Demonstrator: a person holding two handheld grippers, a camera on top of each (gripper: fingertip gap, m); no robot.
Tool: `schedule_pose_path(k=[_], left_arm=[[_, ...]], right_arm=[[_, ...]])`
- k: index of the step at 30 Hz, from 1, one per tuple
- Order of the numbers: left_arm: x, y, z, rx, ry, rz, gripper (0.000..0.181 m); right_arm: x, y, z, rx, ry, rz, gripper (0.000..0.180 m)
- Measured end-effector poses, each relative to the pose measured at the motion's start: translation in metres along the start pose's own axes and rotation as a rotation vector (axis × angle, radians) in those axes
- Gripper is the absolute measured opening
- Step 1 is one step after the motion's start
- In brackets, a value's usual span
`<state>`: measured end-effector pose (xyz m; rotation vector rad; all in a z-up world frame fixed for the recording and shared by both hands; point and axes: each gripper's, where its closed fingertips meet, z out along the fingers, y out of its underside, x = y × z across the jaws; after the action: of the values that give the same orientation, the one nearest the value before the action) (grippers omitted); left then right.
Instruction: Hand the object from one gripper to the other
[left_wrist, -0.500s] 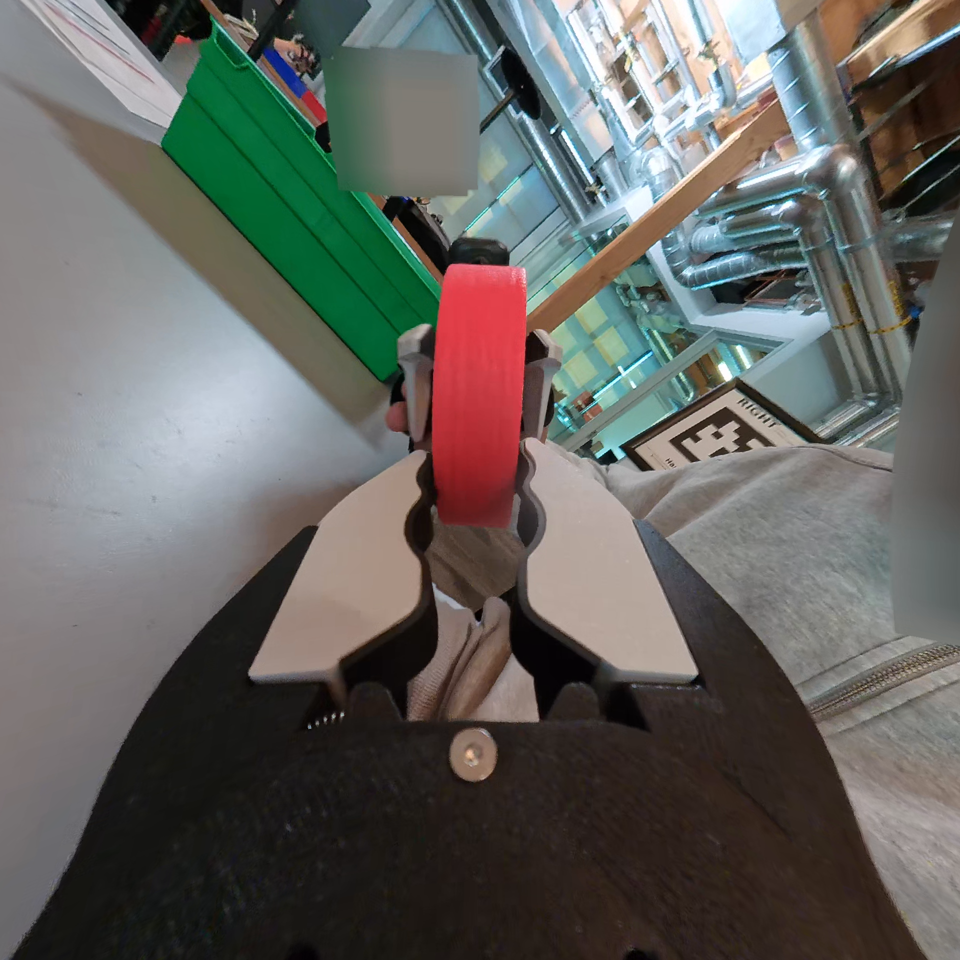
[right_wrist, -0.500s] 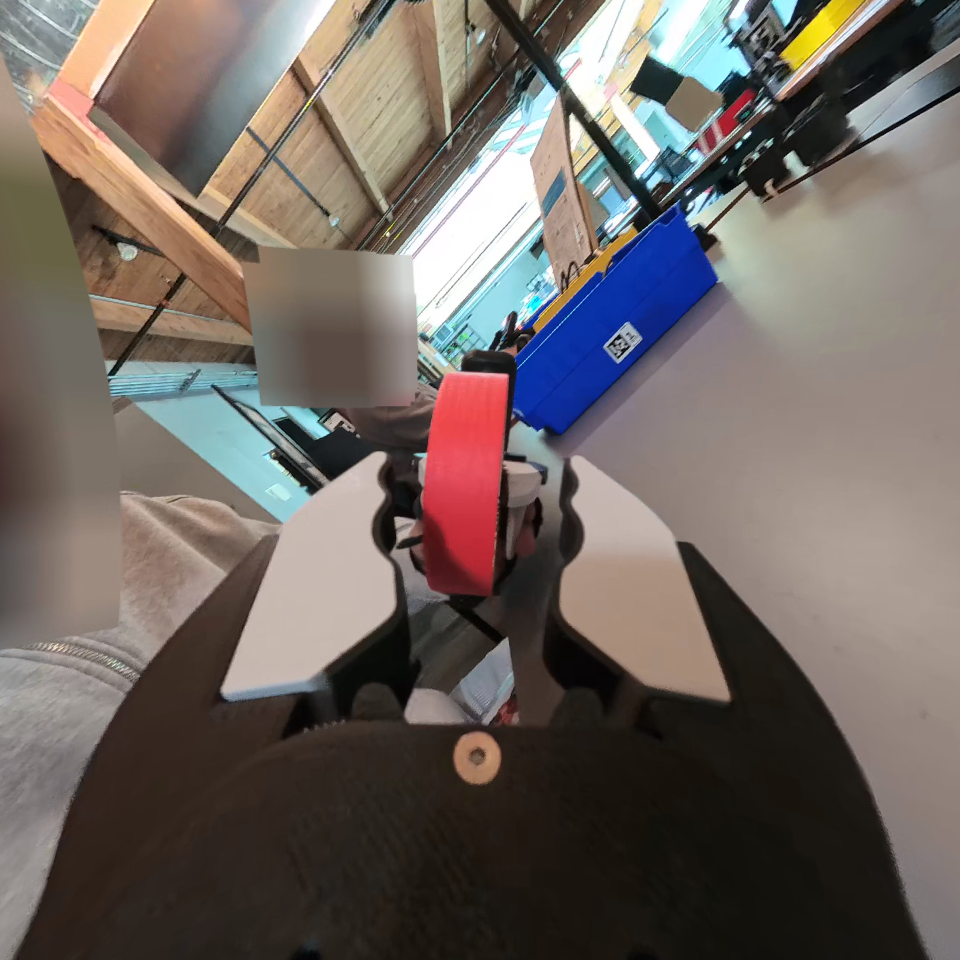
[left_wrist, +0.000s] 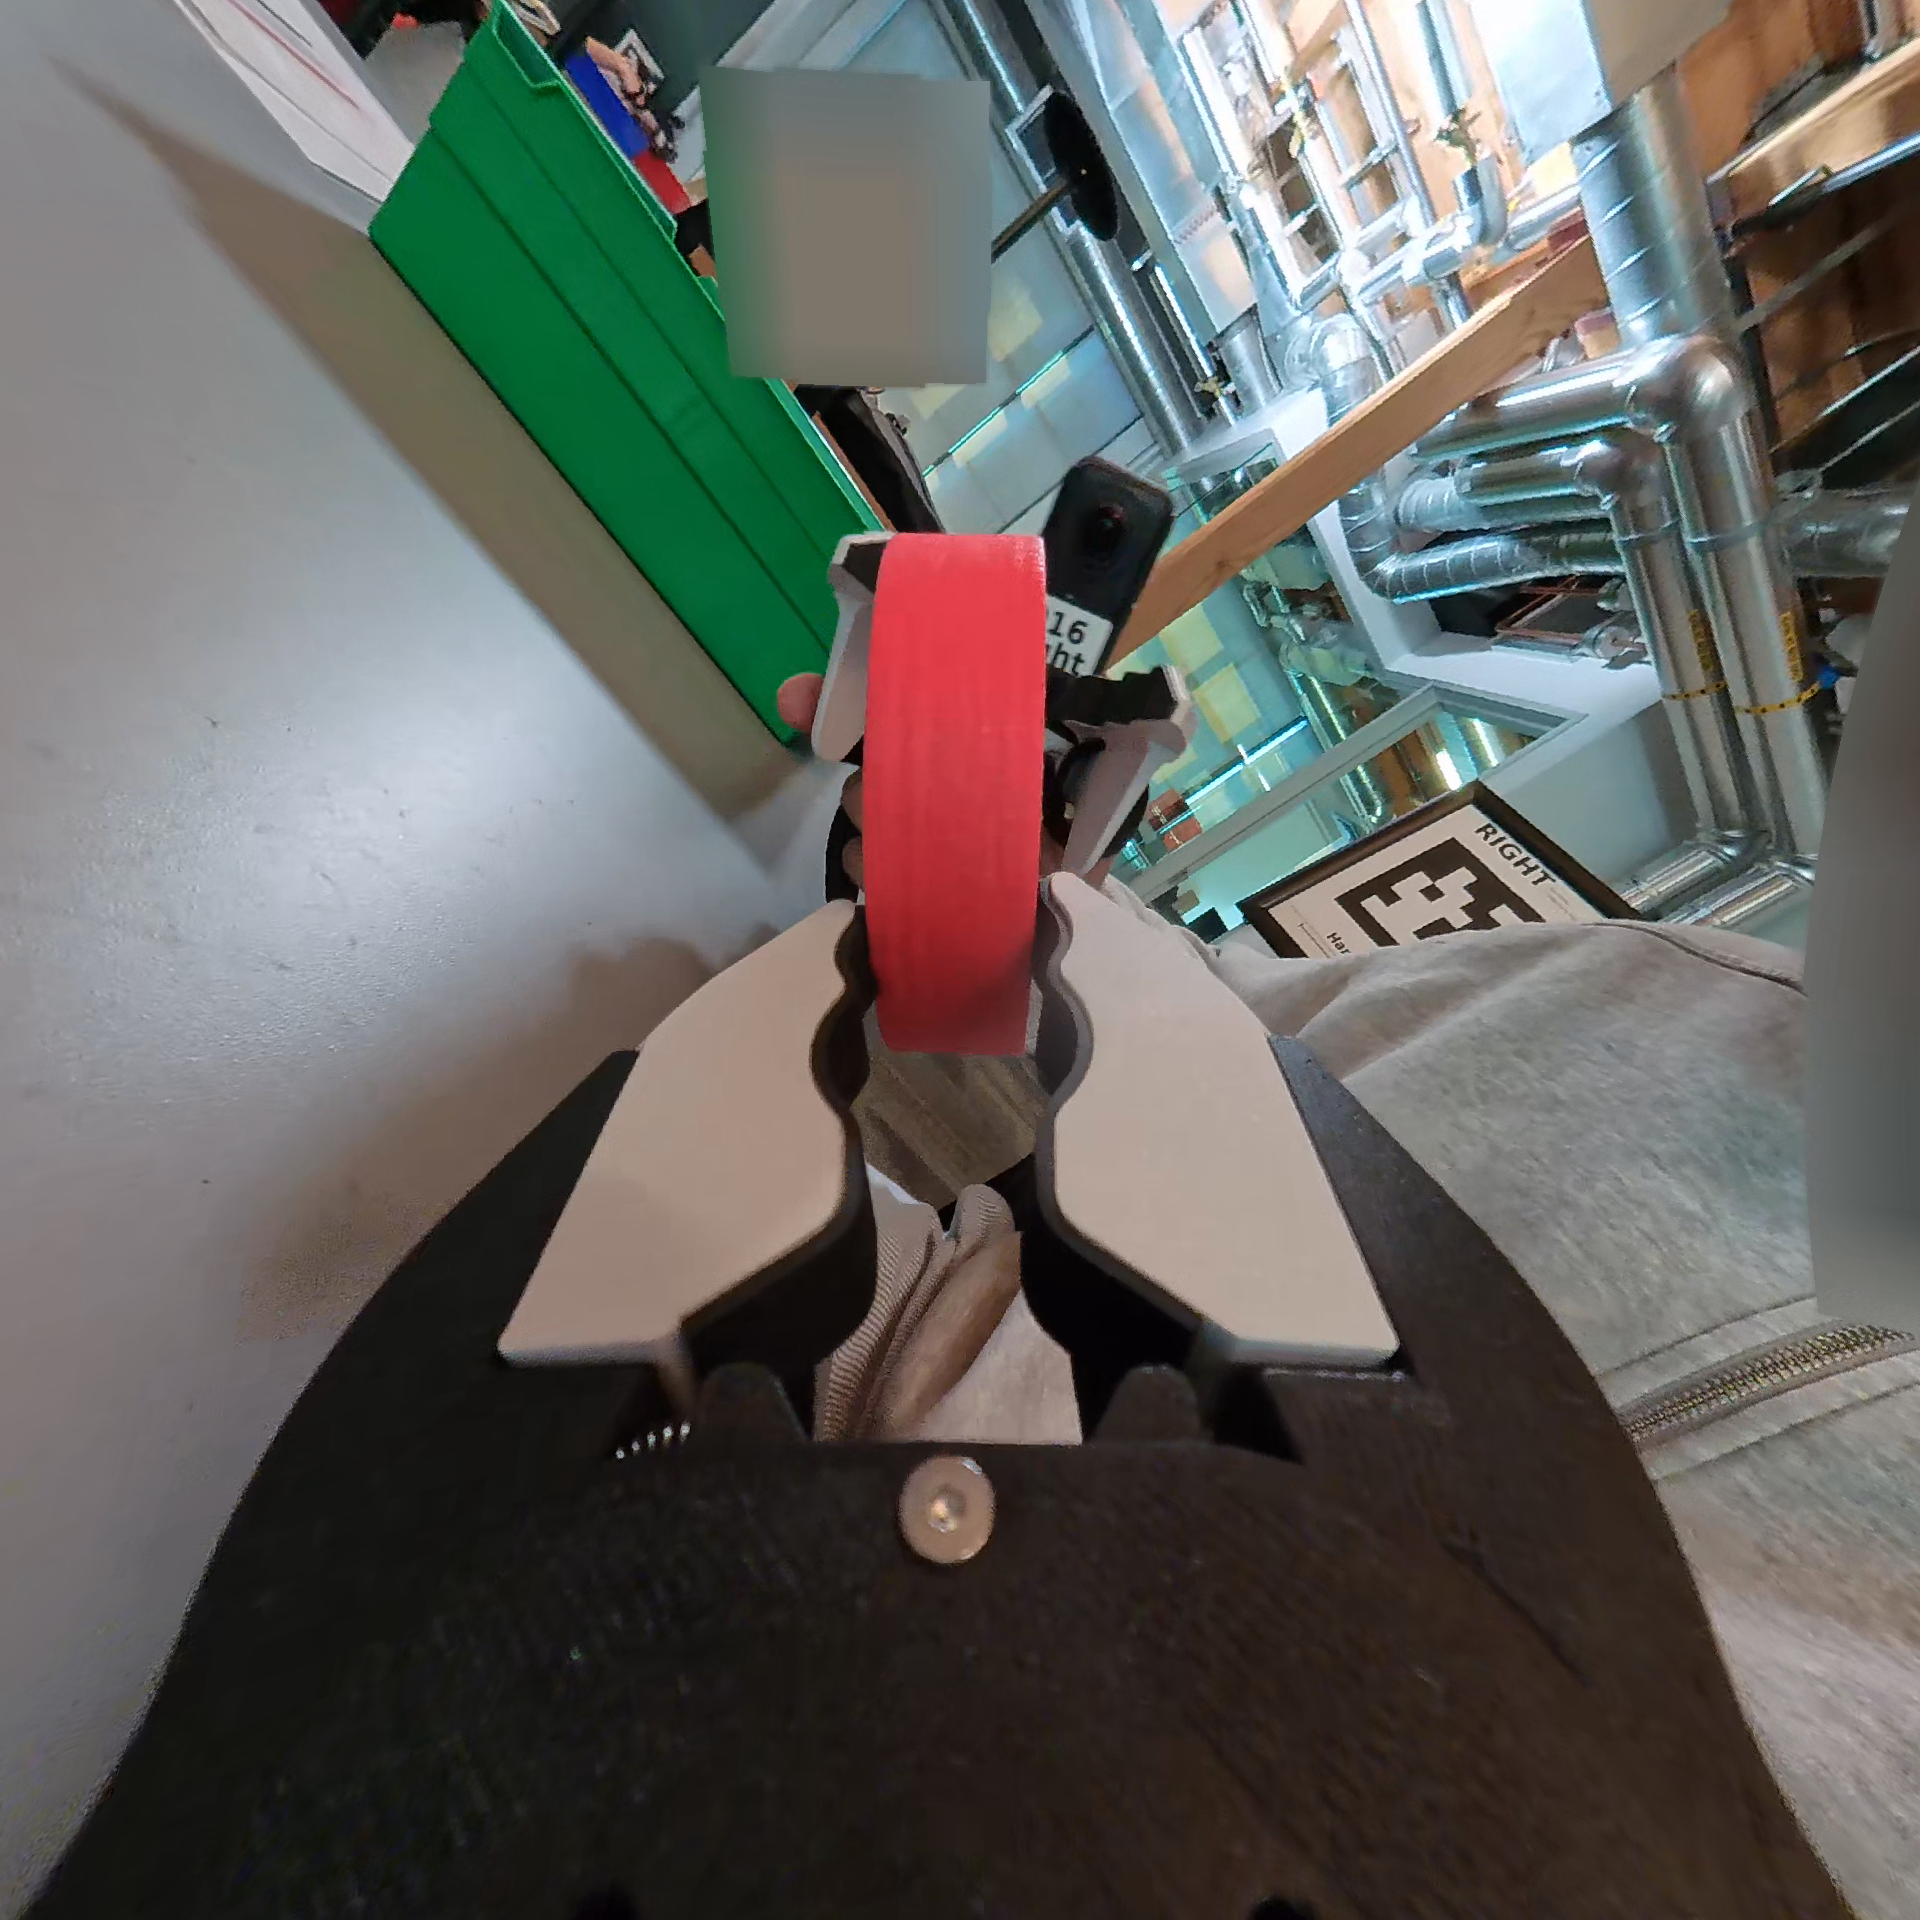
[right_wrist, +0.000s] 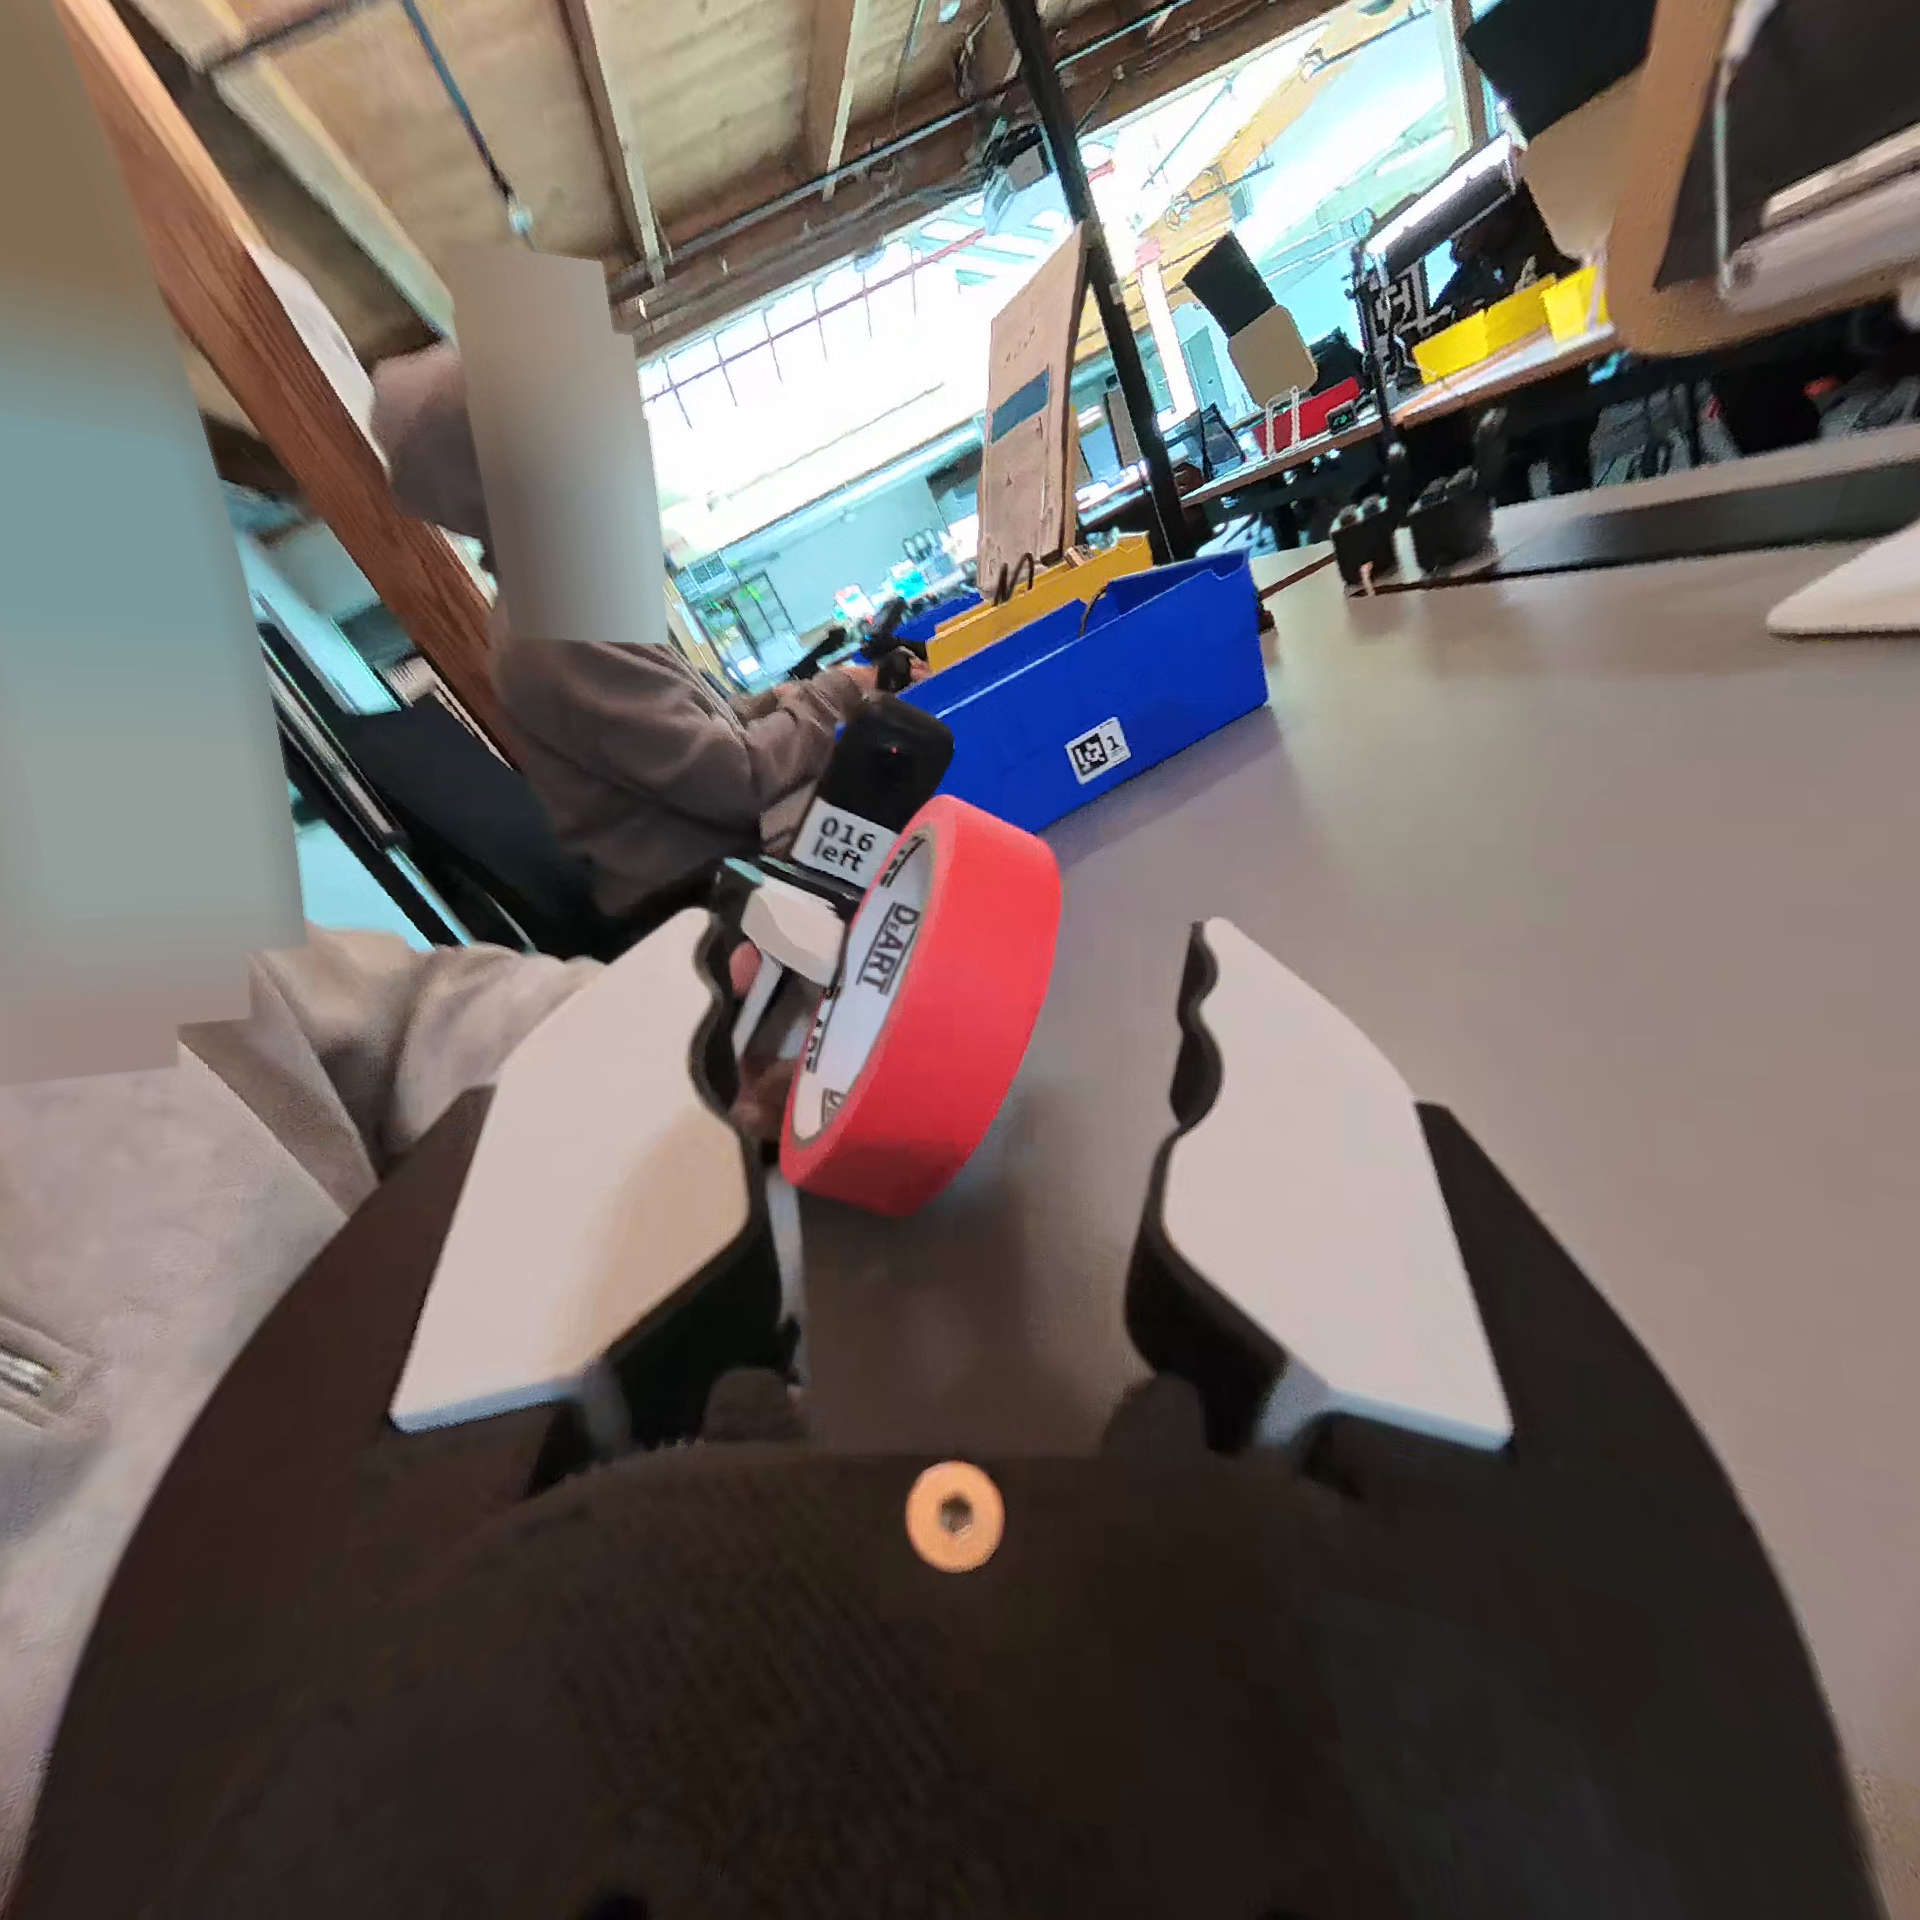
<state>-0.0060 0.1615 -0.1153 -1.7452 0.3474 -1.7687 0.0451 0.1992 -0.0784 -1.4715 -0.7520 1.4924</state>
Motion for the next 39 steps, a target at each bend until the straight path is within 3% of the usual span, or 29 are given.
schedule_pose_path(k=[6,12,17,24,39], left_arm=[[-0.001,0.001,-0.001,-0.009,0.001,-0.023,0.03],[0.001,0.008,0.002,-0.046,0.042,-0.098,0.03],[0.002,0.008,0.002,-0.049,0.041,-0.092,0.03],[-0.003,0.002,-0.001,-0.017,0.002,-0.05,0.03],[-0.007,0.001,-0.003,-0.004,-0.014,-0.041,0.03]], right_arm=[[-0.031,0.009,0.006,-0.055,-0.094,-0.402,0.113],[-0.03,0.04,0.01,-0.238,-0.041,-0.793,0.131],[-0.028,0.038,0.011,-0.224,-0.031,-0.741,0.128],[-0.023,0.007,0.001,-0.08,-0.004,-0.572,0.103],[-0.023,0.008,0.0,-0.096,0.014,-0.625,0.089]])
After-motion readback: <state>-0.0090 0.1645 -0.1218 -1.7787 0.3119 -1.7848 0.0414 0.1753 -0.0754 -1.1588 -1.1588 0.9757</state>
